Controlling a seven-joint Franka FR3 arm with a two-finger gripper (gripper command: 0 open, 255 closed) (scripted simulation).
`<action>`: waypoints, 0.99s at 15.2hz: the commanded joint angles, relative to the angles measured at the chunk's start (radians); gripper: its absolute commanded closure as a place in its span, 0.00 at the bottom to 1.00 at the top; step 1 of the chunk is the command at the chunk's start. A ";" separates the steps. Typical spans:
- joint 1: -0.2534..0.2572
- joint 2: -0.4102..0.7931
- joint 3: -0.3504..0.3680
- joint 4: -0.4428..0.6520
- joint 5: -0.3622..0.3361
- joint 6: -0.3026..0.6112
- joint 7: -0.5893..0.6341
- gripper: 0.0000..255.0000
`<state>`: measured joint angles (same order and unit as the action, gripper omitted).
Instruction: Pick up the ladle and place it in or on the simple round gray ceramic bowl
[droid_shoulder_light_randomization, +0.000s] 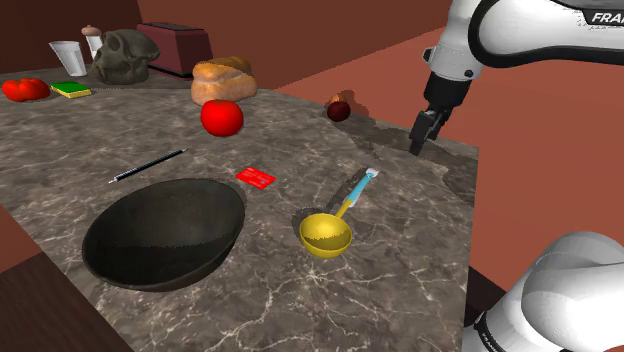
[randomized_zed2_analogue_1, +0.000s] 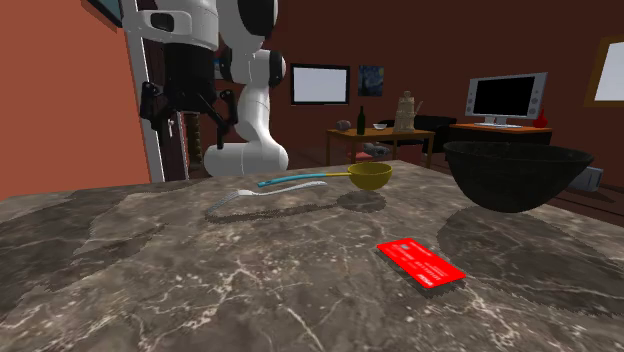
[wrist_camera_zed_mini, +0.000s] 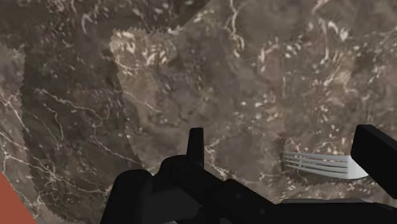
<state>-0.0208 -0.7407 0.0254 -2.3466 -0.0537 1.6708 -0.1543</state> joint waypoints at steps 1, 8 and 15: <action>0.000 0.000 0.000 0.000 0.000 0.000 0.000 0.00; 0.052 0.017 0.079 -0.015 0.189 -0.044 0.177 0.00; 0.105 0.070 0.156 0.006 0.389 -0.043 0.353 0.00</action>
<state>0.0761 -0.6793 0.1701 -2.3491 0.3039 1.6291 0.1703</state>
